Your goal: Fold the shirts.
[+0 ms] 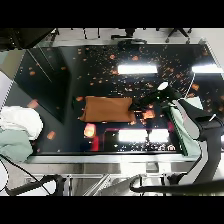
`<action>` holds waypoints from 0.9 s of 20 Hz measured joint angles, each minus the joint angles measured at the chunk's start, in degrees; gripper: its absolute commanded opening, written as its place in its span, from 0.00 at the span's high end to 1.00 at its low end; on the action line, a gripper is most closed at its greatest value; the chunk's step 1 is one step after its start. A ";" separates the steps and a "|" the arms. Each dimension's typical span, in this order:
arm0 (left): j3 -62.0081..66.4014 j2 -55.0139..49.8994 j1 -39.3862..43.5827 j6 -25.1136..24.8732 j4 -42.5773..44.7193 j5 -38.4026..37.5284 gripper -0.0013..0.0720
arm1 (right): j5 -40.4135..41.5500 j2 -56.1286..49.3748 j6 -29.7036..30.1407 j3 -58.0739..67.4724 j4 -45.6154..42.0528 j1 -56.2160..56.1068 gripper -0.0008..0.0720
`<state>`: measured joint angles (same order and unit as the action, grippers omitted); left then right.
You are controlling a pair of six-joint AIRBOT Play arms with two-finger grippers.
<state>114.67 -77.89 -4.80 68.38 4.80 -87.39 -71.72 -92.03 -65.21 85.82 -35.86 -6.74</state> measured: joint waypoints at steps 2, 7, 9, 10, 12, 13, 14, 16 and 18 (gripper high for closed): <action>0.00 0.00 0.00 0.00 0.02 -0.11 0.96 | -0.44 0.92 1.70 0.92 3.91 -0.02 0.96; 0.00 0.00 0.00 0.02 -0.02 -0.76 0.96 | -0.63 7.28 1.68 4.44 9.64 3.89 0.96; 0.00 0.00 0.00 0.04 -0.02 -1.18 0.96 | -0.63 10.54 0.20 5.40 10.49 7.02 0.96; 0.00 0.00 0.00 0.04 -0.04 -1.38 0.96 | -0.63 12.31 -0.63 5.73 10.69 8.94 0.96; 0.00 0.00 0.00 0.04 -0.11 -2.23 0.96 | -0.68 15.89 -2.38 6.12 11.13 13.18 0.96; 0.00 0.00 0.00 0.04 -0.11 -2.75 0.96 | -0.66 17.57 -2.93 6.23 11.28 15.43 0.96; 0.00 0.00 0.00 0.07 -0.11 -3.13 0.96 | -0.66 19.43 -3.89 6.32 11.28 18.14 0.96; 0.00 0.00 0.00 0.09 -0.09 -3.82 0.96 | -0.59 22.77 -4.98 6.43 11.32 23.74 0.96; 0.00 0.00 0.00 0.11 -0.07 -4.24 0.96 | -0.57 25.81 -5.79 6.47 11.34 29.75 0.96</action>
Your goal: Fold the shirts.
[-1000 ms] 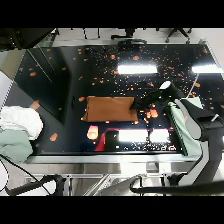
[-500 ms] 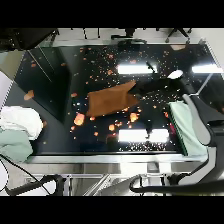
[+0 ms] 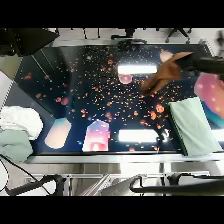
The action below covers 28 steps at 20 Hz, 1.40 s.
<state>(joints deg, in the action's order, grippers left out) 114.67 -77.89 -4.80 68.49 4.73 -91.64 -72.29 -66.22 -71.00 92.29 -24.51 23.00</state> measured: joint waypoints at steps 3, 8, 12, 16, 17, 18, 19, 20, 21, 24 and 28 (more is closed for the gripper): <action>0.00 0.00 0.00 0.04 0.07 -0.63 0.96 | -1.79 2.99 -1.62 0.02 -0.17 8.63 0.96; 0.00 0.00 0.00 0.24 0.07 -1.22 0.96 | -9.42 7.15 -11.10 -0.52 -16.70 14.64 0.96; 0.00 0.00 0.00 0.44 0.04 -1.40 0.96 | -13.53 14.49 -19.32 -3.19 -33.57 15.72 0.96; 0.00 0.00 0.00 0.66 0.04 -1.46 0.96 | -16.72 21.22 -24.20 -8.74 -45.66 16.00 0.96; 0.00 0.00 0.00 0.68 0.04 -1.62 0.96 | -17.18 22.62 -25.29 -10.95 -48.52 16.02 0.96; 0.00 0.00 0.00 0.66 0.02 -1.81 0.96 | -17.49 23.98 -25.94 -13.57 -51.06 16.04 0.88; 0.00 0.00 0.00 0.66 0.02 -2.14 0.96 | -17.70 25.07 -26.56 -16.35 -53.07 16.04 0.58; 0.00 0.00 0.00 0.66 0.02 -2.34 0.96 | -17.94 26.01 -26.84 -19.39 -54.82 16.06 0.23; 0.00 0.00 0.00 0.66 0.02 -2.43 0.96 | -17.92 26.64 -27.04 -22.03 -56.08 16.06 0.13; 0.00 0.00 0.00 0.66 0.02 -2.73 0.96 | -17.84 26.93 -27.58 -26.82 -58.64 16.06 0.14; 0.00 0.00 0.00 0.63 0.04 -2.73 0.96 | -16.11 26.51 -27.87 -26.03 -59.01 16.06 0.22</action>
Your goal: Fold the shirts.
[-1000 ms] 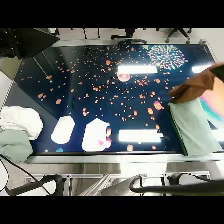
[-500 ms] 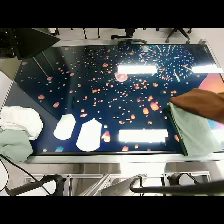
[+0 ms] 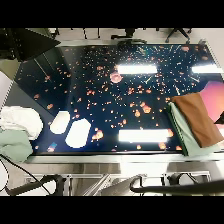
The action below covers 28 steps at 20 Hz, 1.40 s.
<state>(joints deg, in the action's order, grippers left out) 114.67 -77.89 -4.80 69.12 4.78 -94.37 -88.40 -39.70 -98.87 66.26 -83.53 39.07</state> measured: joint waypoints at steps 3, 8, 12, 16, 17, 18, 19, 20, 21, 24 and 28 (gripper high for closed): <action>0.00 0.00 -0.11 -0.04 0.02 1.16 0.96 | 3.67 -0.13 1.97 1.92 6.69 0.00 0.92; -0.85 0.92 -2.05 0.00 3.78 3.56 0.97 | 9.86 -1.84 9.86 2.95 26.53 -3.41 0.96; -12.33 8.37 -1.81 0.28 14.60 4.94 0.97 | 15.02 -4.09 12.24 2.29 29.55 -17.31 0.96; -33.42 19.23 0.37 -0.68 23.61 8.74 0.97 | 20.70 -7.32 11.93 0.42 23.45 -36.79 0.96; -38.64 21.66 0.96 -0.83 25.24 9.70 0.97 | 21.86 -8.33 11.63 -0.20 21.90 -41.46 0.96; -44.00 24.11 1.51 -0.92 26.60 10.99 0.97 | 22.97 -9.33 11.50 -0.68 20.65 -45.31 0.96; -48.63 26.18 1.88 -1.11 27.65 12.17 0.97 | 23.85 -10.36 11.30 -1.07 19.74 -48.65 0.96; -52.70 28.00 2.19 -1.27 28.46 13.46 0.96 | 24.72 -11.43 11.17 -1.33 18.95 -51.67 0.96; -56.22 29.59 2.38 -1.31 29.07 14.36 0.96 | 25.31 -12.52 11.08 -1.53 18.40 -54.18 0.96; -62.99 32.83 2.67 -1.53 30.03 16.15 0.96 | 26.03 -15.56 10.88 -1.84 18.18 -58.86 0.96; -66.66 34.77 2.82 -1.57 30.58 17.53 0.96 | 26.43 -19.34 10.86 -1.95 19.56 -61.02 0.96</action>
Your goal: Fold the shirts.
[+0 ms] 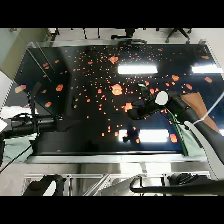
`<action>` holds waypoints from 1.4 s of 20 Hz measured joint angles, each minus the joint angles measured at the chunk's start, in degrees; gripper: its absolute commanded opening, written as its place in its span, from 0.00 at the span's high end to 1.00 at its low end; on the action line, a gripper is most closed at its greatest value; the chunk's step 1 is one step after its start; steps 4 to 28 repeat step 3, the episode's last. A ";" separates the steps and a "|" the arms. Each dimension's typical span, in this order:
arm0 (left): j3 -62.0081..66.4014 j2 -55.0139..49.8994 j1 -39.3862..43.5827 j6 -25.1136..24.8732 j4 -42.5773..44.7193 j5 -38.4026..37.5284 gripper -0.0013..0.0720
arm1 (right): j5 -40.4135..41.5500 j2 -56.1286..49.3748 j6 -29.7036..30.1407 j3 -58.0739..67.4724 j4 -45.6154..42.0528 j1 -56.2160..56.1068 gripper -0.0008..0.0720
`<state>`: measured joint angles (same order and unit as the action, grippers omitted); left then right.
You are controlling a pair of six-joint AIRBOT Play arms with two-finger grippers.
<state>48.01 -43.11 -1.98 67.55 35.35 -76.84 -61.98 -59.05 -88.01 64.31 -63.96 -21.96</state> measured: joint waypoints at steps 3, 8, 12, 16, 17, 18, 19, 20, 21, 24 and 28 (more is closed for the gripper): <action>-0.85 0.44 0.00 -0.02 0.07 0.28 0.96 | 0.13 -2.71 0.00 -0.02 0.39 -0.48 0.96; -0.85 0.44 0.00 -0.02 0.07 0.28 0.96 | 0.13 -2.71 0.00 -0.02 0.39 -0.48 0.96; -0.85 0.44 0.00 -0.02 0.07 0.28 0.96 | 0.13 -2.71 0.00 -0.02 0.39 -0.48 0.96; -0.85 0.44 0.00 -0.02 0.07 0.28 0.96 | 0.13 -2.71 0.00 -0.02 0.39 -0.48 0.96; -0.85 0.44 0.00 -0.02 0.07 0.28 0.96 | 0.13 -2.71 0.00 -0.02 0.39 -0.48 0.96; -0.85 0.44 0.00 -0.02 0.07 0.28 0.96 | 0.13 -2.71 0.00 -0.02 0.39 -0.48 0.96; -0.85 0.44 0.00 -0.02 0.07 0.28 0.96 | 0.13 -2.71 0.00 -0.02 0.39 -0.48 0.96; -0.85 0.44 0.00 -0.02 0.07 0.28 0.96 | 0.13 -2.71 0.00 -0.02 0.39 -0.48 0.96; -0.85 0.44 0.00 -0.02 0.07 0.28 0.96 | 0.13 -2.71 0.00 -0.02 0.39 -0.48 0.96; -0.85 0.44 0.00 -0.02 0.07 0.28 0.96 | 0.13 -2.71 0.00 -0.02 0.39 -0.48 0.96; -0.85 0.44 0.00 -0.02 0.07 0.28 0.96 | 0.13 -2.71 0.00 -0.02 0.39 -0.48 0.96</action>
